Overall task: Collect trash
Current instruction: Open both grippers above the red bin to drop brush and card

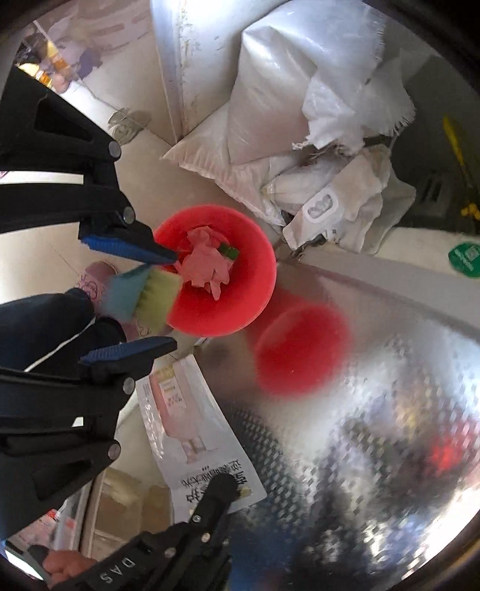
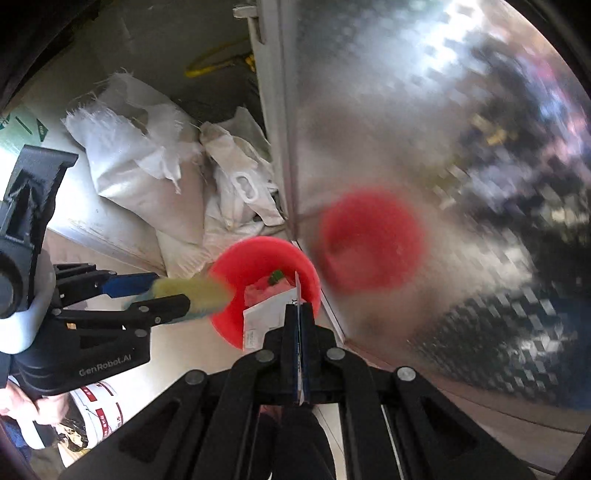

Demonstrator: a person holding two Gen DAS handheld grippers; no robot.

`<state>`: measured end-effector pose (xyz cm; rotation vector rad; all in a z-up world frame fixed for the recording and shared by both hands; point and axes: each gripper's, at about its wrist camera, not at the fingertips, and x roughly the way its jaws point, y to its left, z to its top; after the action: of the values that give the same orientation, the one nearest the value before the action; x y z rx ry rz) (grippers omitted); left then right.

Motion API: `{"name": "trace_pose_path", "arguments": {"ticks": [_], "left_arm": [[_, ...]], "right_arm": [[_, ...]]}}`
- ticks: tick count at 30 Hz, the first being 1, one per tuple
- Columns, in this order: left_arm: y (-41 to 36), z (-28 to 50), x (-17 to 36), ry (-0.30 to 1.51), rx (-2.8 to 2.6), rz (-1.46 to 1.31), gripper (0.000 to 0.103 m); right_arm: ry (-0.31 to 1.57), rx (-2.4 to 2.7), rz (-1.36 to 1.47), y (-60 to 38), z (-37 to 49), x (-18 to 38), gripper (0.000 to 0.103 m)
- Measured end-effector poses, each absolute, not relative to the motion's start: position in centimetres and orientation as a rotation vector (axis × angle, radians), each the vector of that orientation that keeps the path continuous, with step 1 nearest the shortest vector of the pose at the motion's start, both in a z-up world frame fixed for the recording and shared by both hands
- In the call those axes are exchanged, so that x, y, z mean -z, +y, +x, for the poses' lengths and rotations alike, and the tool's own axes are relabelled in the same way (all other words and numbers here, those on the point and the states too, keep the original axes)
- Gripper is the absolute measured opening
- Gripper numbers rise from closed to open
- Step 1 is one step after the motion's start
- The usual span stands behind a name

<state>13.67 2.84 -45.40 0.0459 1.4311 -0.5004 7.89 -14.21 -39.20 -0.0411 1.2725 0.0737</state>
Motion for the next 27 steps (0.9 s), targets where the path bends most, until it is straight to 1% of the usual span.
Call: {"name": "trace_pose_path", "arguments": {"ticks": [3, 8, 11, 15, 16, 18, 19, 21, 27], "left_arm": [[2.8, 13.1, 44.7, 1.424, 0.500, 0.078, 0.038], [4.4, 13.3, 43.7, 1.402, 0.491, 0.000, 0.039], [5.3, 13.3, 43.6, 1.391, 0.466, 0.001, 0.040], [6.4, 13.2, 44.0, 1.390, 0.429, 0.012, 0.055], [6.8, 13.1, 44.1, 1.392, 0.413, 0.007, 0.057], [7.6, 13.1, 44.6, 1.394, 0.384, -0.001, 0.066], [8.0, 13.0, 44.8, 1.395, 0.366, 0.001, 0.067], [8.7, 12.8, 45.5, 1.403, 0.330, 0.006, 0.073], [10.5, 12.7, 46.8, 1.412, 0.251, -0.006, 0.079]], "right_arm": [[1.276, -0.069, -0.047, -14.4, 7.7, 38.6, 0.001], [1.270, -0.101, -0.072, -13.8, 8.0, 38.2, 0.001], [1.272, -0.127, -0.086, -13.2, 8.3, 38.3, 0.001], [1.281, -0.155, -0.090, -12.2, 8.9, 38.9, 0.001], [1.283, -0.165, -0.093, -11.9, 9.1, 39.2, 0.001], [1.288, -0.187, -0.107, -11.1, 9.4, 39.7, 0.001], [1.293, -0.197, -0.116, -10.8, 9.7, 40.1, 0.001], [1.296, -0.217, -0.140, -10.0, 10.0, 40.7, 0.001], [1.317, -0.275, -0.213, -8.2, 10.6, 43.1, 0.001]]}}
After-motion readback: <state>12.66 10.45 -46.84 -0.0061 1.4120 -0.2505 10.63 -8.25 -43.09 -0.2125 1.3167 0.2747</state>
